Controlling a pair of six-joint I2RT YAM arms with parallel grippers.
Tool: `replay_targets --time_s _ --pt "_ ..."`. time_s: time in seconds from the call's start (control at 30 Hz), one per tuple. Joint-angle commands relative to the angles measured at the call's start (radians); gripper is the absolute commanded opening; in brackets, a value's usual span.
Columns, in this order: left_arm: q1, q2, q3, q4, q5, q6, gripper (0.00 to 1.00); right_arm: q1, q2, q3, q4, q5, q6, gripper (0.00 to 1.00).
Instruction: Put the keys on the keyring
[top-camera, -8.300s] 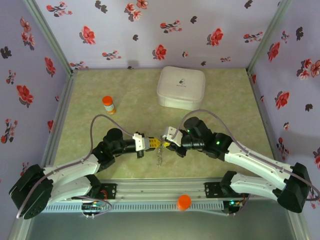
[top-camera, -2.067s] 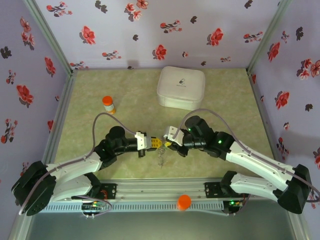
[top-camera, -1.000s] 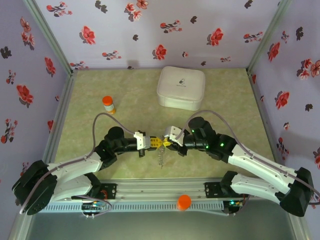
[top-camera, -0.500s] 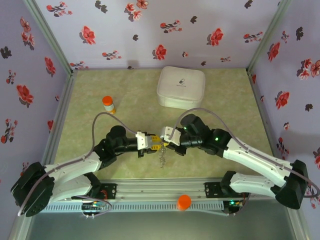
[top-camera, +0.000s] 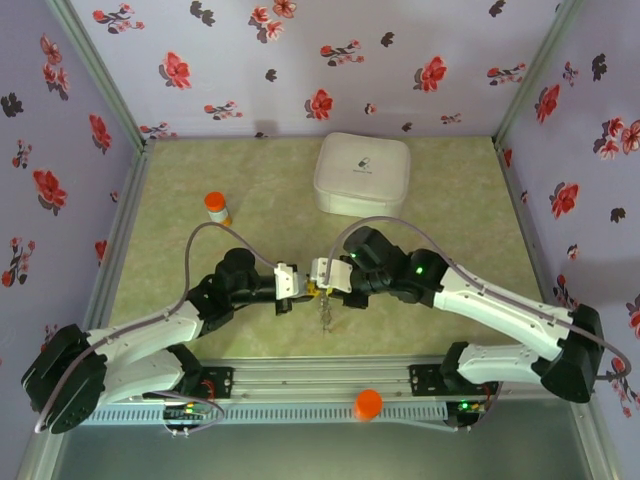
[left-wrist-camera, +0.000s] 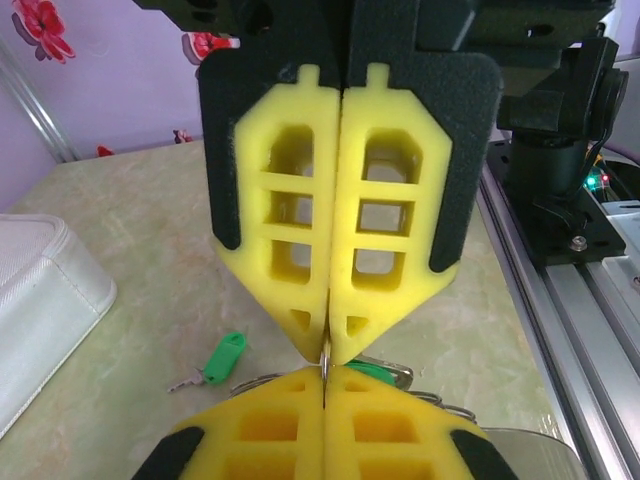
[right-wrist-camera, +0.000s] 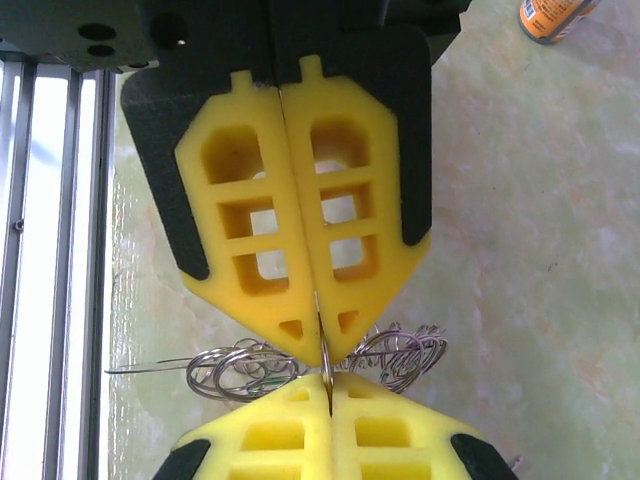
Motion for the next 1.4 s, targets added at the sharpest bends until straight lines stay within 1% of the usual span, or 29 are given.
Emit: replay_targets --time_s 0.0,0.07,0.27,0.47,0.57,0.67,0.8,0.83,0.93,0.97,1.07,1.1,1.23,1.37 --pt "-0.002 -0.006 -0.009 0.07 0.017 -0.018 0.0 -0.057 -0.089 -0.072 0.127 -0.103 0.049 0.23" --pt "-0.002 -0.001 -0.029 0.135 0.02 -0.049 0.0 -0.082 -0.132 -0.123 0.187 -0.148 0.079 0.27" --pt "-0.002 0.027 -0.076 0.325 0.04 -0.13 0.0 -0.086 -0.175 -0.209 0.268 -0.154 0.147 0.29" --pt "-0.002 0.049 -0.083 0.374 0.062 -0.151 0.0 -0.086 -0.184 -0.233 0.304 -0.154 0.174 0.29" --pt "-0.002 0.057 -0.089 0.408 0.066 -0.168 0.0 -0.086 -0.181 -0.233 0.308 -0.151 0.171 0.27" --pt "-0.002 0.057 -0.093 0.422 0.073 -0.176 0.0 -0.086 -0.18 -0.23 0.317 -0.153 0.172 0.24" --pt "-0.002 0.057 -0.096 0.426 0.076 -0.177 0.0 -0.086 -0.176 -0.223 0.321 -0.159 0.171 0.14" --pt "-0.002 0.055 -0.098 0.427 0.075 -0.175 0.0 -0.086 -0.175 -0.22 0.319 -0.162 0.171 0.1" --pt "-0.002 0.053 -0.095 0.413 0.067 -0.169 0.0 -0.086 -0.171 -0.213 0.311 -0.169 0.167 0.02" --pt "-0.002 0.052 -0.095 0.403 0.059 -0.168 0.04 -0.086 -0.17 -0.208 0.304 -0.17 0.166 0.0" --pt "-0.003 0.035 -0.086 0.331 0.037 -0.139 0.18 -0.087 -0.167 -0.191 0.275 -0.168 0.152 0.0" --pt "-0.002 0.028 -0.08 0.3 0.03 -0.125 0.2 -0.086 -0.164 -0.184 0.259 -0.164 0.144 0.0" --pt "-0.002 -0.008 -0.041 0.123 -0.001 -0.054 0.21 -0.08 -0.127 -0.127 0.162 -0.136 0.094 0.0" --pt "-0.002 -0.027 -0.014 0.017 -0.029 -0.003 0.21 -0.055 -0.057 -0.05 0.043 -0.069 0.027 0.0"
